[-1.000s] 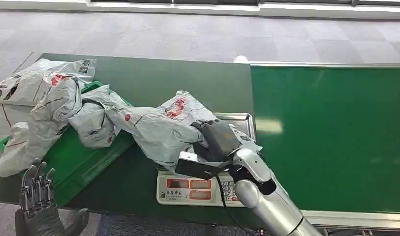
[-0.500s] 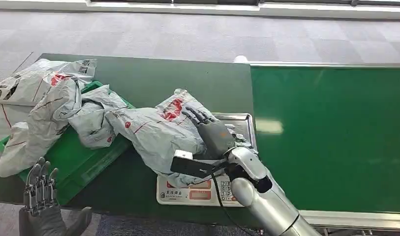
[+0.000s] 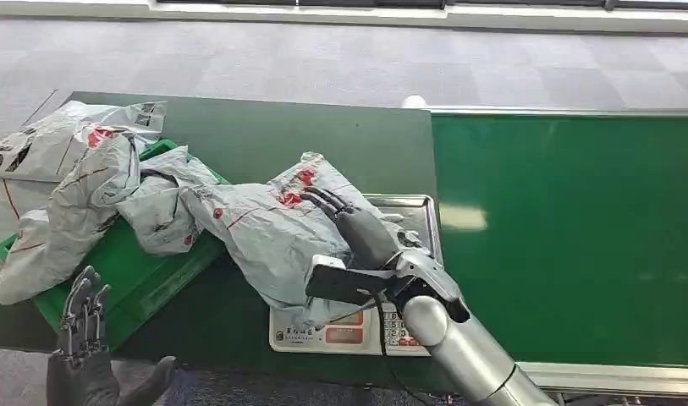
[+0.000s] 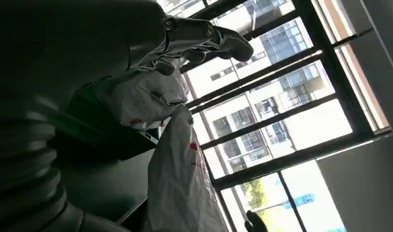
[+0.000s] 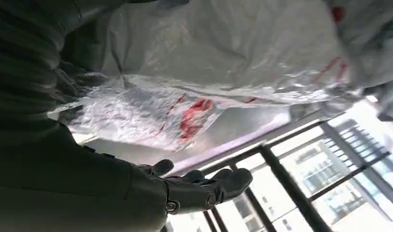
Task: Moved the parcel from conveyor to table for the left to box.
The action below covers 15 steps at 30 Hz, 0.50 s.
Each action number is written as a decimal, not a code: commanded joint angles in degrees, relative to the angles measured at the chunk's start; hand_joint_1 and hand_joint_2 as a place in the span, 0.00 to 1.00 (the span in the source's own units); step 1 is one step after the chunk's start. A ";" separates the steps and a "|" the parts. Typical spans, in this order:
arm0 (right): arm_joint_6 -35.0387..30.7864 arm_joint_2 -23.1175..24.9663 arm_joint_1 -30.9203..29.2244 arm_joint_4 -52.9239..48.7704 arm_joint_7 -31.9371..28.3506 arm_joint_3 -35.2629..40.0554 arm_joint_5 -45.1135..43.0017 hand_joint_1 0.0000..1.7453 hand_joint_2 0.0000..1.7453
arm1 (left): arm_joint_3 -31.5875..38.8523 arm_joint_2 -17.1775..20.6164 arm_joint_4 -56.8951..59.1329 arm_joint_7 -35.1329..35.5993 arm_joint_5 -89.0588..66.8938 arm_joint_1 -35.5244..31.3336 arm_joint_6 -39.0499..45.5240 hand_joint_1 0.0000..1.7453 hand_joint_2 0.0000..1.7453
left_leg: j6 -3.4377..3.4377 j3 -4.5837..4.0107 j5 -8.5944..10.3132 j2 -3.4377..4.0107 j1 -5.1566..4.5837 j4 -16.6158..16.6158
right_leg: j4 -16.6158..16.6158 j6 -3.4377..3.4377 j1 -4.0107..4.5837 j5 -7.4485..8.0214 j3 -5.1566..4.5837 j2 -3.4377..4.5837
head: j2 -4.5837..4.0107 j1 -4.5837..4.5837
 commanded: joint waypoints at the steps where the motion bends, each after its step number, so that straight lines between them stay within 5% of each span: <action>1: 2.98 -2.36 2.70 -1.87 -4.55 -6.02 -10.99 0.00 1.00 | -0.85 5.88 0.80 3.47 -4.85 -6.97 1.24 0.00 1.00 | 0.02 -0.07 0.07 -0.17 0.00 -0.03 | -0.03 -0.01 0.01 0.02 0.05 -0.19 | 0.00 0.00; 3: 2.98 -2.30 2.53 -1.95 -4.50 -6.01 -10.96 0.00 1.00 | -0.91 5.77 0.83 3.43 -4.88 -6.74 1.35 0.00 1.00 | 0.04 -0.04 0.07 -0.06 -0.03 -0.06 | -0.04 -0.07 -0.01 0.08 0.09 -0.07 | 0.00 0.00; 6: 8.07 -2.03 7.07 -4.58 -7.68 -13.05 -30.60 0.00 1.00 | -2.69 8.65 2.10 5.68 -7.67 -11.38 1.58 0.00 1.00 | 0.05 -0.07 0.15 -0.07 -0.05 -0.17 | -0.11 -0.08 -0.03 0.12 0.04 -0.09 | 0.00 0.00; 10: 25.78 -2.36 11.00 -7.90 -5.33 -20.94 -64.14 0.00 1.00 | -6.30 9.44 9.31 12.39 -7.79 -26.71 -0.42 0.00 1.00 | 0.03 -0.14 0.22 -0.76 -0.03 -0.03 | -0.06 -0.06 -0.03 0.00 0.05 -0.77 | 0.00 0.00; 15: 24.93 0.31 11.14 -13.25 0.03 -27.20 -73.96 0.00 1.00 | -13.76 7.44 16.84 18.89 -8.67 -39.91 -1.98 0.00 1.00 | 0.06 -0.41 0.46 -0.75 -0.09 -0.03 | -0.01 -0.03 -0.09 0.22 -0.09 -0.83 | 0.00 0.00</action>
